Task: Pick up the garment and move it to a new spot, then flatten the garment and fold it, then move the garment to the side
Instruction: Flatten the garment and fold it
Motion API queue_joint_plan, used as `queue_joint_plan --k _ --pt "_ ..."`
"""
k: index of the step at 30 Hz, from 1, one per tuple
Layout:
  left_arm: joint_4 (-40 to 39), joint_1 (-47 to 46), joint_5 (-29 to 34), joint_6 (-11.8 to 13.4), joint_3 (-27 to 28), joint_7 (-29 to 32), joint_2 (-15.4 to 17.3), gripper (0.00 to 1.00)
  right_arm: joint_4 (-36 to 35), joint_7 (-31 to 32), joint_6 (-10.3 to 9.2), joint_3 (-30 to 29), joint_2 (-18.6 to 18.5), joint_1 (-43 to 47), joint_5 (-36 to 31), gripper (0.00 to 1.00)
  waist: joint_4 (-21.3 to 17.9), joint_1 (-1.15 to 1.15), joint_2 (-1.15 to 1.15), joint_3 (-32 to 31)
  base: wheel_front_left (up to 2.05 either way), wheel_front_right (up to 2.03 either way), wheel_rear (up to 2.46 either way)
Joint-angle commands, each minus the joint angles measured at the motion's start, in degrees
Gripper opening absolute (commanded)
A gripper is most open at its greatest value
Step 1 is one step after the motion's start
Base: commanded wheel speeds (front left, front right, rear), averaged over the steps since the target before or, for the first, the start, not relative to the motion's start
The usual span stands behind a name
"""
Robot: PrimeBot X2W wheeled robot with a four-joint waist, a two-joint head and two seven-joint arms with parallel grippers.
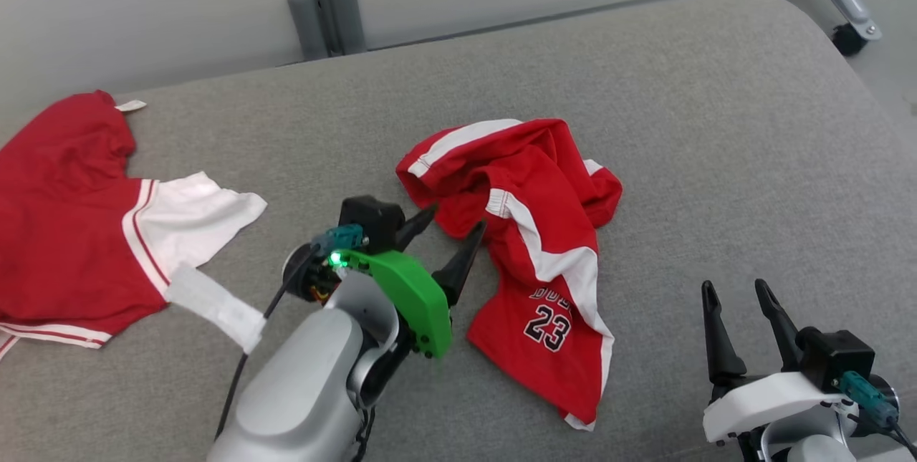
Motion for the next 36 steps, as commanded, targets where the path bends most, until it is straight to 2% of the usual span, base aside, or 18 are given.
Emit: queue_joint_plan --k 1,9,14,15,16,21,25,28,32,33,36 --pt "0.69 -2.45 -0.91 -0.02 -0.35 0.78 0.82 1.00 -0.02 -0.18 -0.02 0.33 -0.02 -1.22 0.49 1.00 -3.93 0.00 0.00 4.63 0.00 0.00 0.00" --pt "5.71 -8.70 -3.21 -0.02 -4.12 3.25 1.50 1.00 0.15 -0.18 -0.02 1.11 -0.04 -2.99 2.25 1.00 -6.77 0.00 0.00 7.07 0.00 0.00 0.00" --pt "8.85 -9.74 -4.89 -0.02 -5.64 2.17 1.83 0.98 0.28 -0.18 -0.02 1.53 -0.03 -3.30 2.75 1.00 -7.74 0.00 0.00 7.34 0.00 0.00 0.00" --pt "9.23 -9.81 -5.20 -0.02 -6.11 1.83 1.83 0.35 0.29 -0.18 -0.02 1.54 -0.03 -3.29 2.91 1.00 -7.82 0.00 0.00 7.31 0.00 0.00 0.00" --pt "9.46 -9.94 -5.82 -0.02 -6.72 1.40 1.69 0.00 0.30 -0.18 -0.02 1.46 -0.03 -3.27 3.02 1.00 -7.84 0.00 0.00 7.26 0.00 0.00 0.00" --pt "7.52 -8.75 -9.42 -0.02 -7.75 -1.46 2.61 0.00 0.57 -0.18 -0.02 0.48 -0.03 -1.99 2.77 1.00 -6.89 0.00 0.00 5.84 0.00 0.00 0.00" --pt "2.85 -4.68 -11.84 -0.02 -7.72 -3.54 6.11 0.00 0.80 -0.18 -0.02 -0.69 -0.02 -0.12 2.16 1.00 -4.86 0.00 0.00 3.73 0.00 0.00 0.00" --pt "-2.73 0.52 -13.07 0.04 -7.31 -4.16 10.53 0.00 1.03 -0.18 -0.02 -1.47 -0.06 1.17 1.58 1.00 -2.82 0.00 0.00 2.32 0.00 0.00 0.00" --pt "-9.44 8.85 -14.89 2.09 -5.92 -4.52 16.35 0.00 1.14 -0.18 -0.02 -1.88 -0.05 2.23 0.73 1.00 0.15 0.00 0.00 0.82 0.00 0.00 0.00" --pt "-11.93 13.15 -16.20 3.64 -4.81 -4.43 18.70 0.00 1.19 -0.18 -0.02 -1.80 -0.07 2.55 0.47 1.00 1.49 0.00 0.00 0.22 0.00 0.00 0.00" --pt "-13.89 17.80 -16.41 6.20 -3.75 -5.39 21.49 0.00 1.25 -0.18 -0.02 -1.60 -0.05 2.72 0.13 1.00 3.02 0.00 0.00 -0.46 0.00 0.00 0.00"
